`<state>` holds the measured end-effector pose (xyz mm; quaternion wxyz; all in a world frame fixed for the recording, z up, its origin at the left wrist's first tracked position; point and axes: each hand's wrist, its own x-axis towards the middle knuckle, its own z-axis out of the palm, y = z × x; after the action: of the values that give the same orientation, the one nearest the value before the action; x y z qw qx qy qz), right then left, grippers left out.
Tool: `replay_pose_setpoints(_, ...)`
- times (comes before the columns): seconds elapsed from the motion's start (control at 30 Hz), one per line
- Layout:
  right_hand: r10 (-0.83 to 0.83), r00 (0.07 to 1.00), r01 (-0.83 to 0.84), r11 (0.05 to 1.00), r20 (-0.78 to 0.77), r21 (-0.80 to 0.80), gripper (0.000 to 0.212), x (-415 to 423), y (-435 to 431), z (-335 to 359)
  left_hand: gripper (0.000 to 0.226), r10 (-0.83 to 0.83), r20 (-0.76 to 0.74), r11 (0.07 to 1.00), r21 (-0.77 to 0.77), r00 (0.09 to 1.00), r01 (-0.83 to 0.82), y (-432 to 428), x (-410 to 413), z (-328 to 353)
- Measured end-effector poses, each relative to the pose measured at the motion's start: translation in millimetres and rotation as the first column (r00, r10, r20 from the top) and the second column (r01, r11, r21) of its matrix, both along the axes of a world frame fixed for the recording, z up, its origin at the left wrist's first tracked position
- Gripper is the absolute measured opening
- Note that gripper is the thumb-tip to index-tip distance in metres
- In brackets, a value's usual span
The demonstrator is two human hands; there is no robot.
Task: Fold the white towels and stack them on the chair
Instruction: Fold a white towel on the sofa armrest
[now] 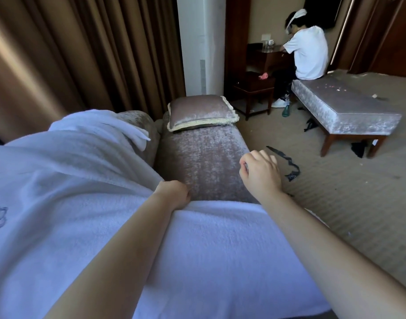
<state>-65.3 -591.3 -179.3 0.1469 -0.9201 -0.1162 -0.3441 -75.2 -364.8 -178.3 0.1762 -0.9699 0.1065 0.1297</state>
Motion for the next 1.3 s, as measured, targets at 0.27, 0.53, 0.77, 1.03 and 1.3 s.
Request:
replay_pose_setpoints(0.27,0.018,0.997,-0.018,1.000,0.071,-0.011,0.010,-9,-2,3,0.028,-0.109,0.423,0.949,-0.225,0.899,0.221,-4,-10,17)
replay_pose_setpoints(0.53,0.104,0.960,-0.123,0.991,0.261,0.059,0.011,-119,-39,-6,0.014,0.012,0.826,0.698,-0.411,0.564,0.586,-24,-154,11)
replay_pose_setpoints(0.77,0.193,0.953,-0.198,0.980,0.232,-0.002,0.008,-224,-98,-75,0.009,-0.115,0.799,0.670,-0.376,0.590,0.640,-41,-260,-68)
replay_pose_setpoints(1.03,0.152,0.972,-0.116,0.974,0.178,-0.196,0.034,-249,-125,-122,0.052,-0.117,0.788,0.819,-0.267,0.604,0.507,-43,-261,-99)
replay_pose_setpoints(1.3,0.068,0.960,0.008,0.963,0.273,-0.268,0.055,-236,-97,-144,0.050,-0.092,0.850,0.909,-0.141,0.518,0.393,-41,-268,-117)
